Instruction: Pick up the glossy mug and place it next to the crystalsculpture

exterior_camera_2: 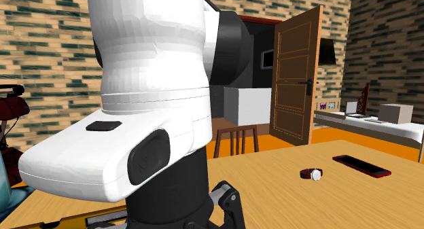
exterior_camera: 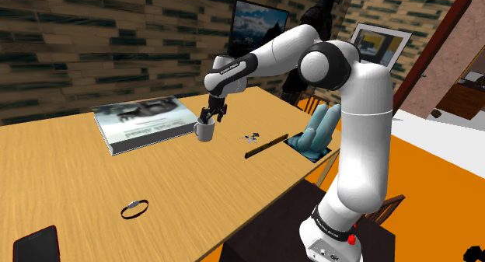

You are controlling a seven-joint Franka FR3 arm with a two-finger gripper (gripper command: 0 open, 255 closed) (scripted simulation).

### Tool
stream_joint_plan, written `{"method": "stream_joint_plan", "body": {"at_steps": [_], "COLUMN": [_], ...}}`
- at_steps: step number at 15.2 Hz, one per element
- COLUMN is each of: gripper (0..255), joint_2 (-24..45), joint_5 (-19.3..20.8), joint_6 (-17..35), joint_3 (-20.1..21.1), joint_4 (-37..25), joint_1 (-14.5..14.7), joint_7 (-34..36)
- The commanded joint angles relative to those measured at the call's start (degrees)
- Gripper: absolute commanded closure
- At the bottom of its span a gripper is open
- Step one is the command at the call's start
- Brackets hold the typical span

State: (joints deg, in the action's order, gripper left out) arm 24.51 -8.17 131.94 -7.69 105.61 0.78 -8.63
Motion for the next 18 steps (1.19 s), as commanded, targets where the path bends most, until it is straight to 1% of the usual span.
{"method": "stream_joint_plan", "body": {"at_steps": [1, 2, 3, 12, 18], "gripper": [0, 0, 255, 255, 255], "joint_2": [0.0, 0.0, 0.0, 0.0, -2.5], "joint_5": [0.0, 0.0, 0.0, 0.0, 0.7], "joint_6": [0.0, 0.0, 0.0, 0.0, -3.7], "joint_3": [0.0, 0.0, 0.0, 0.0, -0.3], "joint_4": [0.0, 0.0, 0.0, 0.0, -1.2], "joint_1": [0.0, 0.0, 0.0, 0.0, 0.2], "joint_7": [0.0, 0.0, 0.0, 0.0, 0.6]}}
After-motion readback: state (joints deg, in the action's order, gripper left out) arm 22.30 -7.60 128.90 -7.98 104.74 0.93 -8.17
